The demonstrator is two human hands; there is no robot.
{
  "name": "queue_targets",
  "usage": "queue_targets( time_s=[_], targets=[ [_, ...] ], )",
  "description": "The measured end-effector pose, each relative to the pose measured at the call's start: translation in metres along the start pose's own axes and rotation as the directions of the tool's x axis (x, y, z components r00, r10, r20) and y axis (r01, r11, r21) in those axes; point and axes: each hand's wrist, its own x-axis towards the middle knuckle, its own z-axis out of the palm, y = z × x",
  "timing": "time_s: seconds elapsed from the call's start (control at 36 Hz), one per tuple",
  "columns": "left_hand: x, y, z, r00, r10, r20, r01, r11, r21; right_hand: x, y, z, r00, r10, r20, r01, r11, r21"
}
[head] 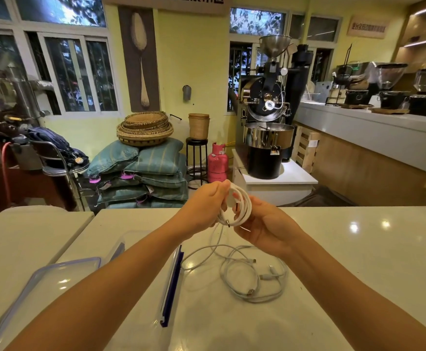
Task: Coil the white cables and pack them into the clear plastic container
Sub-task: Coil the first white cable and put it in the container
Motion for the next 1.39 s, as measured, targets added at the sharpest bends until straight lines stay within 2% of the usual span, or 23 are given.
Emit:
queue_targets(
  time_s=[0.14, 0.28, 0.39, 0.58, 0.69, 0.86, 1.17, 1.39],
  targets=[
    [0.001, 0.001, -0.002, 0.999, 0.027, -0.029, -0.025, 0.998, 0.06, 0.0, -0.004, -0.003, 0.998, -0.014, 0.067, 0.019, 0.996, -0.085],
    [0.003, 0.002, -0.005, 0.995, 0.074, -0.059, -0.063, 0.983, 0.171, -0.001, -0.011, -0.002, 0.994, 0.003, 0.105, 0.005, 0.997, -0.08],
    [0.006, 0.0, -0.007, 0.995, 0.083, -0.059, -0.067, 0.969, 0.238, -0.001, -0.011, 0.002, 0.996, -0.064, 0.068, 0.081, 0.96, -0.267],
    [0.006, -0.007, -0.01, 1.0, 0.023, 0.002, -0.023, 0.982, 0.188, 0.004, -0.007, 0.007, 0.983, -0.183, 0.014, 0.161, 0.821, -0.547],
    [0.004, -0.012, -0.015, 0.995, -0.078, 0.056, 0.076, 0.996, 0.042, 0.006, -0.005, 0.012, 0.979, -0.201, 0.013, 0.168, 0.78, -0.603],
    [0.0, -0.021, -0.029, 0.992, -0.089, 0.09, 0.087, 0.996, 0.03, 0.012, -0.003, 0.019, 0.979, -0.203, -0.005, 0.157, 0.771, -0.617],
    [-0.007, -0.035, -0.05, 0.999, -0.047, 0.008, 0.04, 0.926, 0.376, 0.028, 0.013, 0.035, 0.984, -0.179, 0.005, 0.145, 0.779, -0.61],
    [-0.015, -0.047, -0.066, 0.998, -0.03, -0.064, 0.056, 0.889, 0.454, 0.04, 0.026, 0.052, 0.988, -0.155, -0.013, 0.117, 0.798, -0.591]
  ],
)
